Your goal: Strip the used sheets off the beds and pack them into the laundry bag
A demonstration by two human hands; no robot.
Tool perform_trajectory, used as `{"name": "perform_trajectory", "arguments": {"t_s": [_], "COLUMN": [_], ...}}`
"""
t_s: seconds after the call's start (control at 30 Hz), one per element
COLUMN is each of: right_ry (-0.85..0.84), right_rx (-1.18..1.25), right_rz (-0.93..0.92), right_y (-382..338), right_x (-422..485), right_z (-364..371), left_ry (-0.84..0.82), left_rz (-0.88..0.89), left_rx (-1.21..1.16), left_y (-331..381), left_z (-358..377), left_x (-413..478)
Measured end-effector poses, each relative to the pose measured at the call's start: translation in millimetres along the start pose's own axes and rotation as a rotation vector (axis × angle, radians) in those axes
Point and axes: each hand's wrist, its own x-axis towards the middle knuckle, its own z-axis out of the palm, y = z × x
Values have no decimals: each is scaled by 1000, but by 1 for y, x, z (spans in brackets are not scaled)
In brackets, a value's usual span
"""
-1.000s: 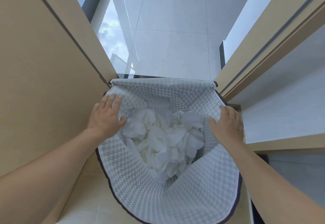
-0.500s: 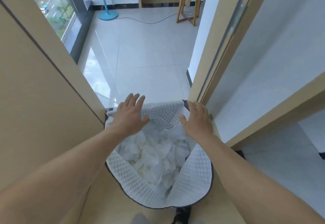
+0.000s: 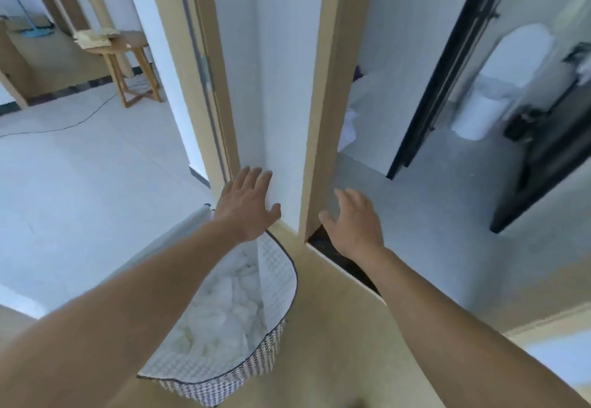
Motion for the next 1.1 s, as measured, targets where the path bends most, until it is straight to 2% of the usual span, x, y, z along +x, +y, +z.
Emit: {"name": "perform_trajectory", "arguments": {"t_s": [0.17,0.3,0.57,0.77,1.03,1.1], "right_ry": [177,333,523,632,773,809], "right_rx": [-4,23,23,70,51,48], "right_rz": [237,459,904,1143,1382,1460], "right_y": [109,212,415,520,653,684], "right_x": [-77,-159,-389,-512,-597,-617], "right_z": [-76,-135,-219,-254,-297,-315], "left_ry": [15,41,16,-3,-22,-69], "left_rz": [319,567,1032,1285,1509,1587], "left_rx": [38,72,-2,-32,-84,-84], "left_y": [154,303,612,779,981,1032], "left_z": [-14,-17,19,45,84,87], "left_x": [3,-11,-129,-211,-254,-269]}}
